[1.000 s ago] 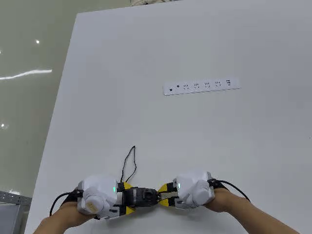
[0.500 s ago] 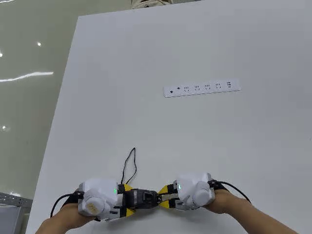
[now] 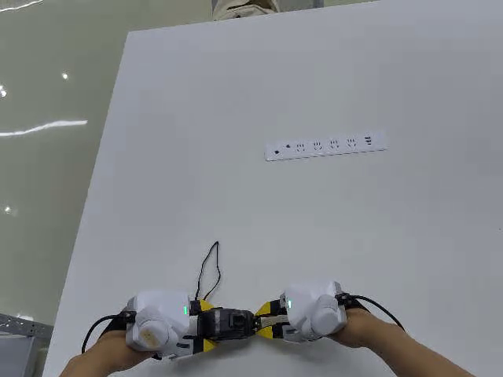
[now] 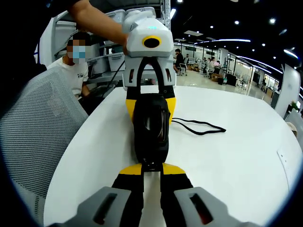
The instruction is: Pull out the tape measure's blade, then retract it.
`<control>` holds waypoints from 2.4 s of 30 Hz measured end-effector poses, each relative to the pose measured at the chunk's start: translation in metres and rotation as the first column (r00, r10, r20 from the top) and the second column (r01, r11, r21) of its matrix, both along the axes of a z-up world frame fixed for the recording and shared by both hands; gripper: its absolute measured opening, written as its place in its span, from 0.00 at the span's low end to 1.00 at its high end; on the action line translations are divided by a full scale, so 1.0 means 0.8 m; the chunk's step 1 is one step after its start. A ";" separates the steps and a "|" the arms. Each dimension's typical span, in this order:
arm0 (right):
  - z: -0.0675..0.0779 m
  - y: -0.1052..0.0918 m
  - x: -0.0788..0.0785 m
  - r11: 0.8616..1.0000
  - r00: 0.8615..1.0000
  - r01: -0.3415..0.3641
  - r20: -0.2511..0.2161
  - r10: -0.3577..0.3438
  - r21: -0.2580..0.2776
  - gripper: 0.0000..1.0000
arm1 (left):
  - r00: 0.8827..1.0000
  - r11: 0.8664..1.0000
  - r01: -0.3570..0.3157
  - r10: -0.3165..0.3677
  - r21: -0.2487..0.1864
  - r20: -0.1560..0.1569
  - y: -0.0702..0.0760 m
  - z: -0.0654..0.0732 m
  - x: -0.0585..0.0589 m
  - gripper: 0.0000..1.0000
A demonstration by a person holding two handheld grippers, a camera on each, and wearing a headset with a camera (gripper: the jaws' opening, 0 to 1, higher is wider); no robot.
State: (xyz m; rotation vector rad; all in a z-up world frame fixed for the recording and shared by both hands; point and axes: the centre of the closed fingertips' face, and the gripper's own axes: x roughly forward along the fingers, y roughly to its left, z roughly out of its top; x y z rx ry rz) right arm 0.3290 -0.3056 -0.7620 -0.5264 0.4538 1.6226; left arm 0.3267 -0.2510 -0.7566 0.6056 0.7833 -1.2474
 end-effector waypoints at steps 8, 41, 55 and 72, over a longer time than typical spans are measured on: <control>0.000 -0.008 0.001 1.000 1.000 0.003 -0.003 -0.003 -0.005 0.10 | 1.000 1.000 0.003 -0.003 -0.002 0.000 -0.001 0.000 0.000 0.28; 0.005 -0.023 0.001 1.000 1.000 0.011 -0.006 -0.011 -0.009 0.10 | 1.000 1.000 0.007 -0.007 0.006 0.002 0.000 0.000 -0.001 0.28; 0.004 -0.031 0.002 1.000 1.000 0.015 -0.010 -0.015 -0.016 0.10 | 1.000 1.000 0.010 -0.010 0.008 0.000 0.000 -0.001 0.000 0.28; 0.006 -0.040 0.001 1.000 1.000 0.021 -0.014 -0.021 -0.022 0.10 | 1.000 1.000 0.012 -0.012 0.013 0.001 -0.001 -0.001 -0.001 0.28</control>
